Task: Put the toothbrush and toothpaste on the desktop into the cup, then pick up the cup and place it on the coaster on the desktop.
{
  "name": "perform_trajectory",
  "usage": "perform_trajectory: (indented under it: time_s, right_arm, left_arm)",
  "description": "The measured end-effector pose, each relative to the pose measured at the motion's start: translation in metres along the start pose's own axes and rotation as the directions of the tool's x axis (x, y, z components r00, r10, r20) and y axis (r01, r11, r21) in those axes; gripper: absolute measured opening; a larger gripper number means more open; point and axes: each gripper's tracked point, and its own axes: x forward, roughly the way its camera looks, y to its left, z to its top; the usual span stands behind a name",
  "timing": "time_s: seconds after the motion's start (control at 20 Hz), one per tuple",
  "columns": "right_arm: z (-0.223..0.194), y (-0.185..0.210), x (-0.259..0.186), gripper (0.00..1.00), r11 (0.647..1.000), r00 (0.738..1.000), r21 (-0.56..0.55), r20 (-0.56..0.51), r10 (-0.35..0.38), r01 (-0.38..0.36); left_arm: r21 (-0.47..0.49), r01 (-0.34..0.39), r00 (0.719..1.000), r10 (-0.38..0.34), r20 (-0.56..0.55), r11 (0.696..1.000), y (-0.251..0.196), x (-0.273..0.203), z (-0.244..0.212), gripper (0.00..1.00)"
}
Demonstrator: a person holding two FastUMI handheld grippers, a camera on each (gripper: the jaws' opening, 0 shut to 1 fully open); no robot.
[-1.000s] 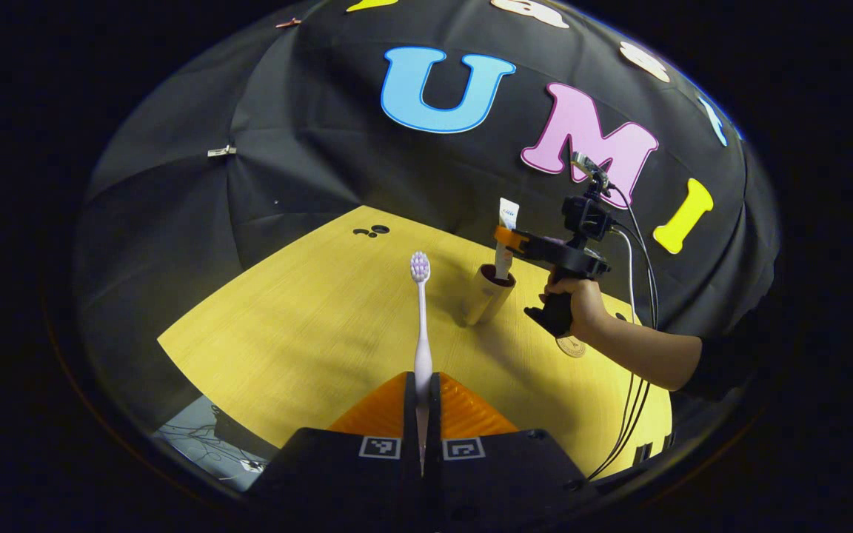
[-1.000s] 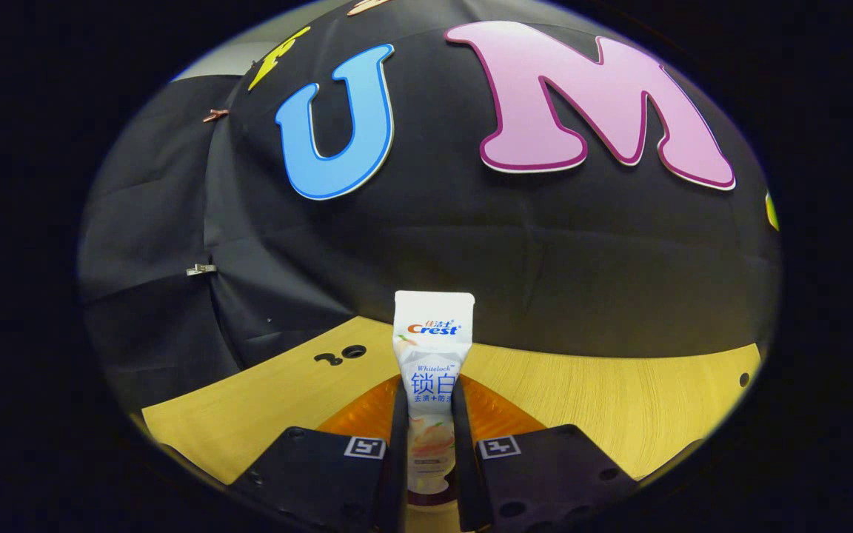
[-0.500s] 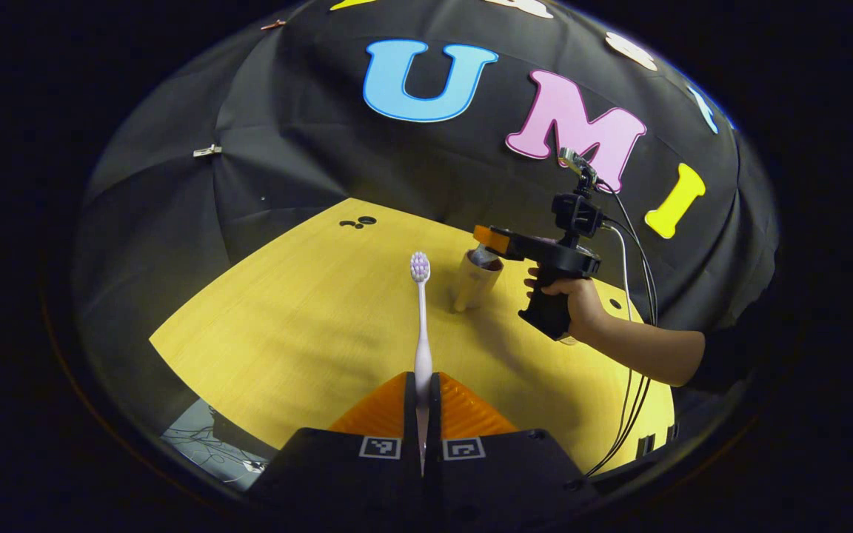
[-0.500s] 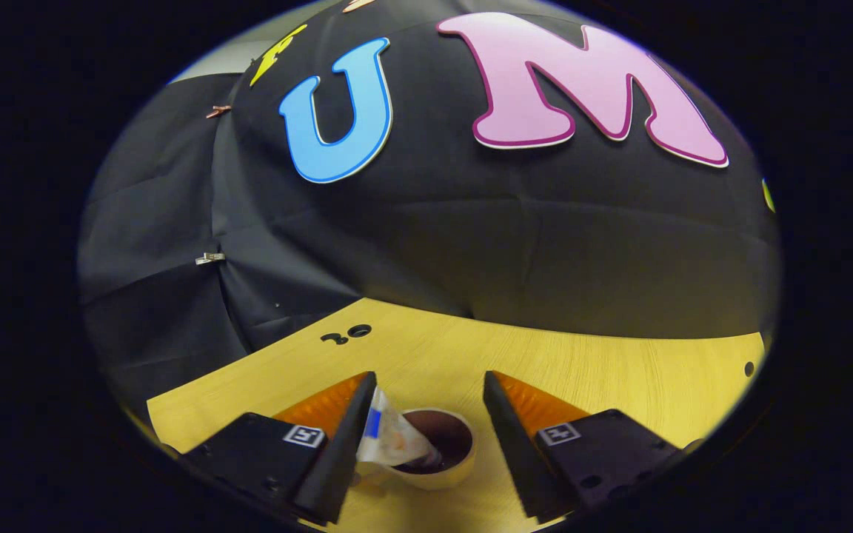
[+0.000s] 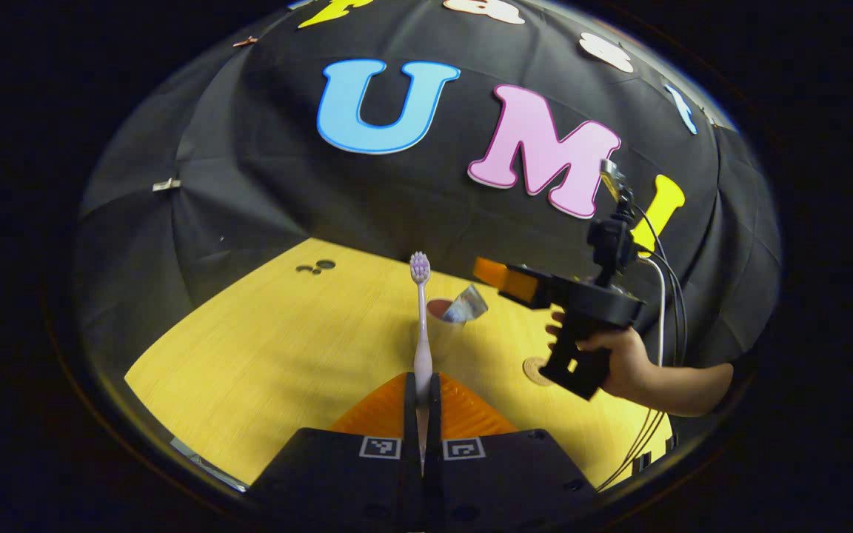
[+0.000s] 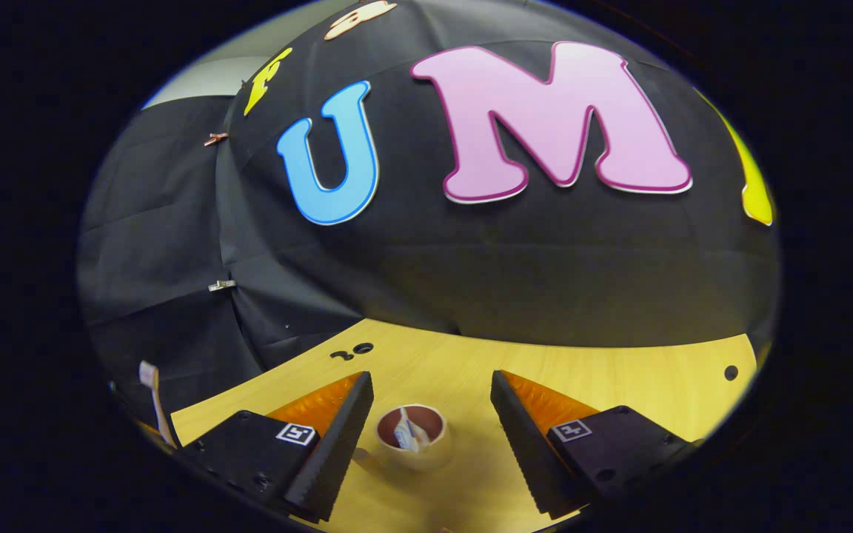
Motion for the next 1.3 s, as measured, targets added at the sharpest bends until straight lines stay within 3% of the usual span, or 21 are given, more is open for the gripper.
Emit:
perform_trajectory:
  time_s: [0.4, 0.45, 0.65, 1.05, 1.3]
  right_arm:
    - [0.024, -0.082, -0.052, 0.98, 0.989, 0.988, -0.023, 0.044, -0.147, 0.148]
    - [0.026, -0.093, -0.058, 0.98, 0.985, 0.984, -0.015, 0.049, -0.17, 0.171]
    - [0.029, -0.136, -0.085, 0.98, 0.965, 0.963, -0.002, 0.062, -0.262, 0.263]
    - [-0.003, -0.194, -0.128, 0.98, 0.922, 0.922, -0.033, -0.003, -0.387, 0.386]
    - [-0.028, -0.203, -0.141, 0.98, 0.91, 0.91, -0.078, -0.04, -0.412, 0.408]
  left_arm:
    - [0.053, 0.088, 0.986, -0.095, 0.136, 0.995, -0.019, 0.072, 0.062, 0.06]
    - [0.064, 0.096, 0.983, -0.104, 0.149, 0.993, -0.02, 0.083, 0.067, 0.11]
    - [0.11, 0.131, 0.968, -0.151, 0.2, 0.985, -0.024, 0.127, 0.083, 0.06]
    - [0.09, 0.201, 0.915, -0.22, 0.337, 0.975, -0.02, 0.209, 0.104, 0.06]
    - [0.143, 0.232, 0.896, -0.268, 0.355, 0.962, -0.018, 0.239, 0.082, 0.06]
